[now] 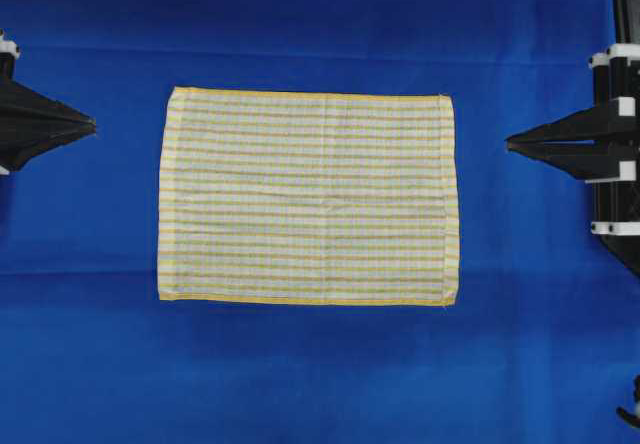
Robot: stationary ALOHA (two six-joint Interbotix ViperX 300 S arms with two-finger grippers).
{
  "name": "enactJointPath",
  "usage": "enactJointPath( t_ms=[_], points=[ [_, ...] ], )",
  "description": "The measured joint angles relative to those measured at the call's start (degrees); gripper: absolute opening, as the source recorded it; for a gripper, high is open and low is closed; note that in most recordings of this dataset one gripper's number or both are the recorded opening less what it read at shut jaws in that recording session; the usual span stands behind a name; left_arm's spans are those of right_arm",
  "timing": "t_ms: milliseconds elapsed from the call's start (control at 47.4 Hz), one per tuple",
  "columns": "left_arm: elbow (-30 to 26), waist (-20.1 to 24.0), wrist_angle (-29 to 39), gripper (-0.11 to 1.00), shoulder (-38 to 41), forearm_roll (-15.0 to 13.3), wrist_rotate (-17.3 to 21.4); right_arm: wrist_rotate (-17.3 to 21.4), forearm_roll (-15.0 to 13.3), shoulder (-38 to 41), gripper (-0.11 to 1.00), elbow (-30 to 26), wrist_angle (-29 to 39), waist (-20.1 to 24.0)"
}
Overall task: Fold the yellow towel.
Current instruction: 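Move both grippers to the towel's far corners and pinch them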
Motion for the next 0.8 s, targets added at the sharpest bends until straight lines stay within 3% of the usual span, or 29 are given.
enactJointPath(
  t_ms=[148,295,528,612,802],
  points=[
    [-0.09,0.53,2.11,0.00,1.67,-2.02,-0.18,0.26,1.32,2.37,0.00,-0.35,4.04,-3.08],
    [-0.09,1.58,2.20,0.00,3.96,-2.20,-0.18,0.26,3.78,6.06,0.00,-1.32,9.05,-7.65],
    [-0.09,8.88,2.55,0.02,10.99,-2.64,-0.88,0.35,6.15,11.16,0.03,-1.41,11.25,-14.33],
    [-0.09,11.34,2.55,0.18,14.41,-2.72,-1.05,0.35,6.42,13.89,0.20,-1.41,11.43,-16.35],
    [-0.18,15.64,0.70,0.76,24.26,-2.81,-1.05,0.35,8.35,20.21,0.74,-0.97,10.72,-20.57]
  ],
)
